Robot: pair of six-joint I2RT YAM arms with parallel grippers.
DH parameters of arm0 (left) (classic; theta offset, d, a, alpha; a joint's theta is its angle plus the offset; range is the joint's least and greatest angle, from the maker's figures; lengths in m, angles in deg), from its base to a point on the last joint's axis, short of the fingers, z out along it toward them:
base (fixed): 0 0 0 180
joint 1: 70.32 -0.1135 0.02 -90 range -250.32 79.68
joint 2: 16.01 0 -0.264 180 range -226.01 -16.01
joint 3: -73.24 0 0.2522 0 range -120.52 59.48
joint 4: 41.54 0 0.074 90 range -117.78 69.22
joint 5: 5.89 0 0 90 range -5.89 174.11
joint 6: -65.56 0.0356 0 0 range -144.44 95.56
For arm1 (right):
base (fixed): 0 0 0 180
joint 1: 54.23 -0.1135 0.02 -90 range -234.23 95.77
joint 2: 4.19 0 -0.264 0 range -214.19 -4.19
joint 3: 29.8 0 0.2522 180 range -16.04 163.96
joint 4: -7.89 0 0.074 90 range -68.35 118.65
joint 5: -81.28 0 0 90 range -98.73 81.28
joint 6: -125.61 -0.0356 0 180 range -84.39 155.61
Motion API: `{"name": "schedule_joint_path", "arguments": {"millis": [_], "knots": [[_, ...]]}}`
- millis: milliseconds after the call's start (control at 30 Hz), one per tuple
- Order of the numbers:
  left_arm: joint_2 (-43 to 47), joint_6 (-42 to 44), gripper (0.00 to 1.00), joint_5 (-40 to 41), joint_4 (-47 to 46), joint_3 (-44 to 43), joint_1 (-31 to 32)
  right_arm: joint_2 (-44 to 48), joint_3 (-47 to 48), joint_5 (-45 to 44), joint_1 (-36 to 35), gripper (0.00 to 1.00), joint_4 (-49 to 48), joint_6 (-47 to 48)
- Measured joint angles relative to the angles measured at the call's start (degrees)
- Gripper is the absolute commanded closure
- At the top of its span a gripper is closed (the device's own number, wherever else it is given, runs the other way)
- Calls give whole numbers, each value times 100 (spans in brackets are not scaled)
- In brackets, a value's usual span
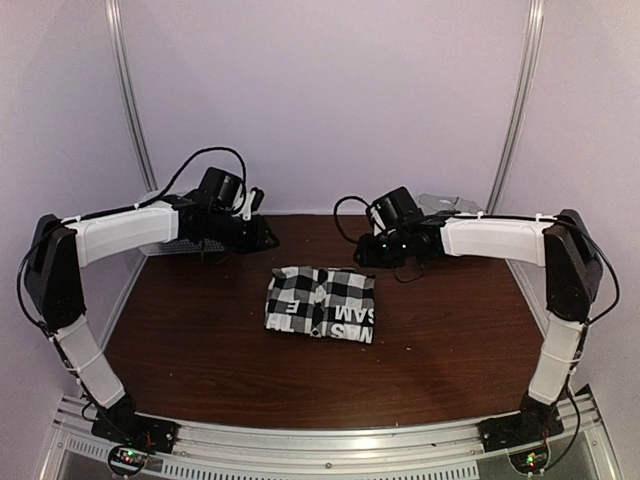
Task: Fold and stack the long sleeve shirts
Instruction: Fold the 2/3-rectangle-folded shirt at the center of the board, then smooth out the square-folded shirt at the center of the board.
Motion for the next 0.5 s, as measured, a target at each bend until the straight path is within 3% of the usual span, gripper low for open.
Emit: {"name": "schedule_joint_path", "arguments": {"millis": [233, 500], "knots": [[-267, -114, 88, -214, -50, 151, 553, -321, 417, -96, -754, 65, 68, 181], [-1611, -120, 90, -262, -20, -645, 562, -1346, 1193, -7, -730, 65, 179, 385]]}}
